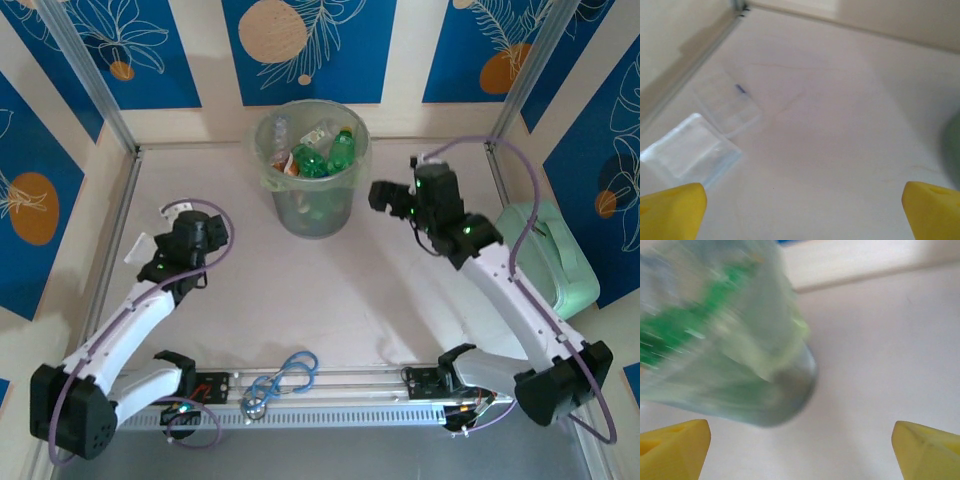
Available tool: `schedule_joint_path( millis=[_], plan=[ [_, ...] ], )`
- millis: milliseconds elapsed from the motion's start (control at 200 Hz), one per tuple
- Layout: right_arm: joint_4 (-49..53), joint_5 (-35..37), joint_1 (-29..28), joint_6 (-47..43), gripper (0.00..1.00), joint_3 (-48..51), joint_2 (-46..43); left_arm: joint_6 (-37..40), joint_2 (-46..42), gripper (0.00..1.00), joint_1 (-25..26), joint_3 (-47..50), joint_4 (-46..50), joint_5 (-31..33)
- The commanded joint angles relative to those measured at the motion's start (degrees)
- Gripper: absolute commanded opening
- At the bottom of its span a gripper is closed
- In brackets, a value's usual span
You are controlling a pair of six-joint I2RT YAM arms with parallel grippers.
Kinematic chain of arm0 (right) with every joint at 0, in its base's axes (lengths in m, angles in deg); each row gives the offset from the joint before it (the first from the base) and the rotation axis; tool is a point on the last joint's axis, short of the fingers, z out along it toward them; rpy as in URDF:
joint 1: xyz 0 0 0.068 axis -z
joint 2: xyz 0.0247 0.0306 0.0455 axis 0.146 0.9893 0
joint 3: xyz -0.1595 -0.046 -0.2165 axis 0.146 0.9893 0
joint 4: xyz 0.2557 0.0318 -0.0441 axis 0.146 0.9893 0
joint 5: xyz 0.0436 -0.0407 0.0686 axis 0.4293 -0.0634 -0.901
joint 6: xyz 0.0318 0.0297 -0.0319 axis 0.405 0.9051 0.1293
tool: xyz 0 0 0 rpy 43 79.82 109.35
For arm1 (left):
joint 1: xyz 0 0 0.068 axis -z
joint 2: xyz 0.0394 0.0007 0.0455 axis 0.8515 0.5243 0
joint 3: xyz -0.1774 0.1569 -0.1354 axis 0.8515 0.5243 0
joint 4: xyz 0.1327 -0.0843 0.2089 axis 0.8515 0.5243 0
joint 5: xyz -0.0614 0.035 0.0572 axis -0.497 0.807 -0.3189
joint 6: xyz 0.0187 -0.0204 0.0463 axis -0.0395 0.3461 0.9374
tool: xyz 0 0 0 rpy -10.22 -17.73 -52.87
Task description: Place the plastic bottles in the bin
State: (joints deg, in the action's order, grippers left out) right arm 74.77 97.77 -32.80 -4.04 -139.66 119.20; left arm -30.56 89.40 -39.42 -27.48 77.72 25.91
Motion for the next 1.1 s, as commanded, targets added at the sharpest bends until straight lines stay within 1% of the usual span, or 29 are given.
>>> schedule_joint_path(
  millis=[0, 40, 75, 135, 195, 230, 260, 290, 355, 405, 445, 465, 510, 530, 545, 560, 585, 625, 670, 695, 730, 785, 840, 905, 940, 975, 995, 1035, 1095],
  plan=[
    [-17.86, 10.56, 1.17, -2.84, 0.99, 16.64, -2.41, 9.40, 2.78, 1.00, -0.59, 6.80, -20.13, 10.67],
    [-21.34, 13.32, 1.60, -5.52, 0.99, 20.56, -2.44, 12.82, 5.26, 1.00, -0.56, 8.68, -26.31, 11.57],
    [-22.86, 17.18, 1.95, -5.69, 0.99, 22.73, -1.56, 14.87, 7.73, 1.00, -0.58, 9.76, -30.11, 12.70],
    [-22.77, 24.10, 2.63, -3.88, 0.99, 24.30, 1.44, 17.35, 12.29, 1.00, -0.81, 9.80, -34.42, 15.60],
    [-25.17, 29.25, 3.15, -3.90, 0.99, 25.11, 4.94, 18.33, 15.35, 1.00, -0.93, 8.78, -35.28, 16.78],
    [-19.16, 29.26, 4.13, -0.94, 0.99, 22.34, 6.14, 19.67, 16.76, 1.00, -1.00, 9.21, -38.22, 16.25],
    [-19.24, 30.25, 4.88, -0.75, 0.99, 21.68, 7.42, 21.01, 17.98, 1.00, -1.14, 9.92, -41.22, 15.25],
    [-18.19, 30.45, 5.48, -0.27, 0.99, 20.67, 8.30, 23.54, 19.05, 1.00, -1.24, 10.11, -42.73, 12.73],
    [-23.77, 32.69, 5.56, -5.36, 0.99, 21.25, 9.81, 26.98, 21.65, 1.00, -1.36, 10.00, -44.30, 10.22],
    [-31.30, 34.28, 5.32, -10.67, 0.99, 23.56, 11.30, 26.52, 23.46, 1.00, -1.80, 10.92, -47.05, 10.15],
    [-34.07, 34.42, 5.96, -11.37, 0.99, 25.03, 12.42, 25.50, 24.55, 1.00, -2.60, 12.22, -49.74, 9.04],
    [-34.47, 33.81, 6.50, -10.92, 0.99, 25.71, 12.92, 26.20, 24.84, 1.00, -3.13, 12.55, -51.24, 8.13],
    [-36.19, 31.59, 7.97, -9.03, 0.99, 27.96, 13.47, 25.79, 24.35, 1.00, -3.73, 12.43, -49.86, 6.33],
    [-38.61, 30.47, 8.39, -9.00, 0.99, 29.70, 13.53, 26.53, 24.46, 1.00, -4.38, 12.95, -51.28, 4.45],
    [-42.48, 29.43, 9.00, -10.43, 0.99, 31.12, 13.47, 27.12, 24.51, 1.00, -4.71, 13.29, -52.42, 3.36],
    [-43.92, 27.82, 9.48, -11.10, 0.99, 31.81, 13.02, 27.56, 24.51, 1.00, -4.85, 13.58, -53.29, 2.59],
    [-42.79, 24.55, 9.99, -11.33, 0.99, 32.13, 11.70, 28.10, 24.74, 1.00, -5.24, 14.29, -55.41, 2.12],
    [-51.92, 19.16, 11.28, -14.83, 0.99, 35.70, 10.75, 26.86, 25.92, 1.00, -6.54, 15.36, -58.75, 1.95],
    [-58.42, 13.14, 13.06, -15.92, 0.99, 38.23, 10.24, 25.79, 27.64, 1.00, -8.78, 16.24, -62.41, -0.37],
    [-59.84, 9.78, 14.44, -15.96, 0.99, 38.48, 10.47, 24.77, 26.99, 1.00, -9.68, 16.08, -61.27, -2.03],
    [-60.82, 6.47, 16.12, -15.95, 0.99, 38.02, 11.62, 23.37, 26.11, 1.00, -11.03, 15.45, -57.11, -5.80],
    [-61.32, 2.08, 17.54, -19.11, 0.99, 36.28, 13.99, 24.35, 27.10, 1.00, -12.14, 15.73, -59.35, -10.14],
    [-69.05, -2.59, 17.97, -22.79, 0.99, 37.25, 17.98, 24.83, 27.29, 1.00, -12.26, 15.56, -58.70, -13.61],
    [-76.71, -9.09, 21.15, -20.84, 0.99, 39.00, 23.61, 26.50, 28.72, 1.00, -12.53, 15.61, -59.85, -19.65],
    [-77.65, -9.55, 22.83, -18.85, 0.99, 39.34, 23.85, 27.32, 30.74, 1.00, -12.82, 17.47, -64.46, -22.83],
    [-73.55, -10.93, 23.72, -18.45, 0.99, 38.69, 22.38, 27.76, 32.64, 1.00, -12.98, 19.56, -72.54, -21.71],
    [-73.78, -10.96, 23.74, -18.52, 0.99, 38.67, 22.47, 26.43, 31.59, 1.00, -13.14, 20.04, -71.74, -20.58],
    [-76.29, -10.45, 23.47, -18.84, 0.99, 39.04, 23.40, 24.61, 29.99, 1.00, -14.54, 19.60, -67.43, -21.82],
    [-72.97, -10.43, 23.55, -18.65, 0.99, 38.19, 22.74, 25.25, 31.63, 1.00, -14.74, 19.34, -70.00, -22.13]
  ],
)
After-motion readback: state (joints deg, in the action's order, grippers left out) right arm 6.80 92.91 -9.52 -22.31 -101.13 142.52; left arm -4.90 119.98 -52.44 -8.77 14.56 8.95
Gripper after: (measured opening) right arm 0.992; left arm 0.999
